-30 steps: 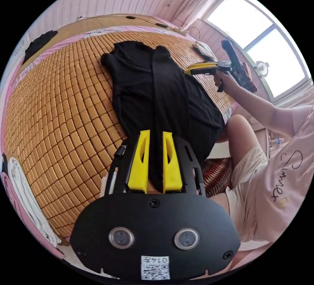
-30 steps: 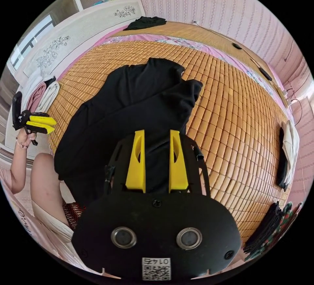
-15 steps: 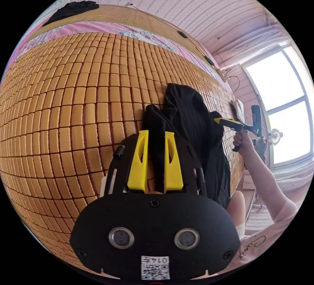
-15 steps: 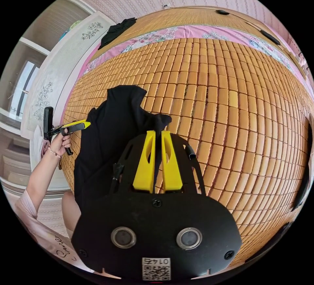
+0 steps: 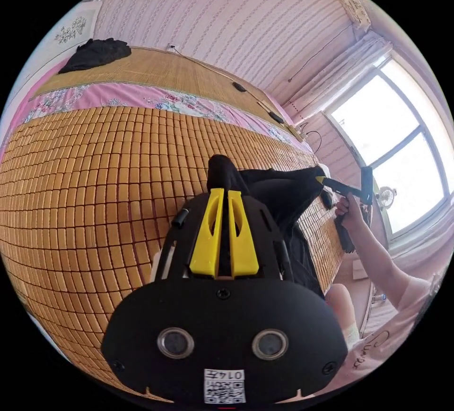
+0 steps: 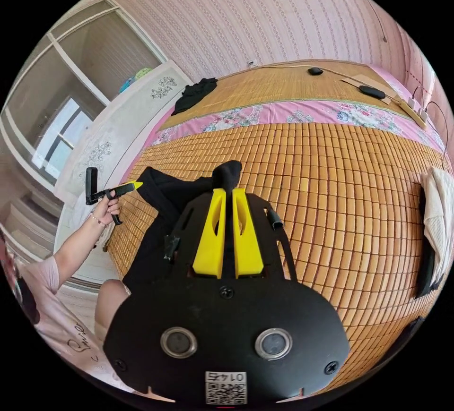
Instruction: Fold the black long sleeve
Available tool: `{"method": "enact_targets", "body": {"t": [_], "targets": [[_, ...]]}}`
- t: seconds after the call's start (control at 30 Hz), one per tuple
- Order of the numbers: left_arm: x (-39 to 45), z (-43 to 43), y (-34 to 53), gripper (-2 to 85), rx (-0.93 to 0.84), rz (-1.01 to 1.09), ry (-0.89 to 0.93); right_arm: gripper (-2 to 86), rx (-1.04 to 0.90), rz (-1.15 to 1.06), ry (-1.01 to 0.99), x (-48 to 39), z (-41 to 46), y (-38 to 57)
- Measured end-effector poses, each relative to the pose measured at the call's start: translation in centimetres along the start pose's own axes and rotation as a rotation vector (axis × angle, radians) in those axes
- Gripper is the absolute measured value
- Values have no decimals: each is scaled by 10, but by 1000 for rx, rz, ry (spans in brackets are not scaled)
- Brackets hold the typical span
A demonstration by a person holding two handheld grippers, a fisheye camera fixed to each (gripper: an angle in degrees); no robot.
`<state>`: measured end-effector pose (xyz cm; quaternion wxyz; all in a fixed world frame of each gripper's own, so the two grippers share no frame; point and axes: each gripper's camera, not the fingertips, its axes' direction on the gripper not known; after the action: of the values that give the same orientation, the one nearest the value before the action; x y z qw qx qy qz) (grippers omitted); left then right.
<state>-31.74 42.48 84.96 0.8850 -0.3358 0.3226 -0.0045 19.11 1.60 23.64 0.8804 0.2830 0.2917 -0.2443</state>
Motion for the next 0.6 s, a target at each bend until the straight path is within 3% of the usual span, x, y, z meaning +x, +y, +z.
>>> {"method": "enact_targets", "body": {"t": [0.13, 0.23, 0.33, 0.47, 0.6], "targets": [[38, -47, 60, -9, -15, 176, 66, 22, -41, -121, -58, -38, -31, 67], [58, -61, 135, -9, -118, 243, 17, 29, -221, -92, -51, -52, -14, 137], [53, -38, 204, -8, -261, 180, -94, 43, -423, 13, 9, -52, 32, 195], [37, -21, 250, -6, -342, -6, -105, 62, -355, 43, 62, -66, 30, 212], [61, -47, 239, -2, -235, 70, -142, 72, -253, -18, 243, -94, 19, 186]]}}
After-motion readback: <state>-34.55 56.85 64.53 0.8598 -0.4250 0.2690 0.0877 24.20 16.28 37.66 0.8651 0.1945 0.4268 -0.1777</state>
